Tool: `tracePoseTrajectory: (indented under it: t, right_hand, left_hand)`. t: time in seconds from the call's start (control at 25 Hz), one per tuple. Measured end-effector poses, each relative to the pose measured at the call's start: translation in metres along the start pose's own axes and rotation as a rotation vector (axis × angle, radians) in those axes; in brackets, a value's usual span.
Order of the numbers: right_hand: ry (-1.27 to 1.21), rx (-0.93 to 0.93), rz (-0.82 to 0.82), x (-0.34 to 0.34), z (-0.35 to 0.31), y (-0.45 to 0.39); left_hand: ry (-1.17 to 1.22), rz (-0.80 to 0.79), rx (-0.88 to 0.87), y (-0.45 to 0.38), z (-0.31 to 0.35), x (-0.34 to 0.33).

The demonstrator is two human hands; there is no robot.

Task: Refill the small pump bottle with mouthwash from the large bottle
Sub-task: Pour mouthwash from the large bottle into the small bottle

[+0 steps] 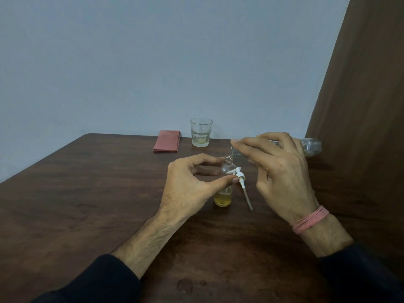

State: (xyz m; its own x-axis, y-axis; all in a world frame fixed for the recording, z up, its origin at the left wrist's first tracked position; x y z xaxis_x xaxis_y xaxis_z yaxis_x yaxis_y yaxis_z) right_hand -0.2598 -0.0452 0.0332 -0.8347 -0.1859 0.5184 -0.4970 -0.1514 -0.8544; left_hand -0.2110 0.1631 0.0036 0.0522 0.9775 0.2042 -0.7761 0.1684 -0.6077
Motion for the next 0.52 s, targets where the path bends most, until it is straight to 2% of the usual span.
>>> tracePoseTrajectory:
  t: [0.52]
  right_hand:
    - [0.008,-0.005,0.001,0.0008,0.0009,0.0003]
  left_hand:
    - [-0.013,-0.007,0.022,-0.0017,-0.0015,-0.0013]
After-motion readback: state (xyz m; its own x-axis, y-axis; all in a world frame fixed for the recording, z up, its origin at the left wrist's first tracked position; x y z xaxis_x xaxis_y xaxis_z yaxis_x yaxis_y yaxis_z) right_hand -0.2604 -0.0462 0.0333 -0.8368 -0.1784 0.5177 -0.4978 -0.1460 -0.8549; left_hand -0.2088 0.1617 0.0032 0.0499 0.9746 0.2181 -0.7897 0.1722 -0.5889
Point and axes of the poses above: each hand's wrist, its own y-axis away from the middle knuckle, its own x-axis out of the back of the hand, z = x × y, the point moved 1 cm from there along -y, towards the middle knuckle, and after that the axes turned 5 degrees about -x, right-handed, at the moved point
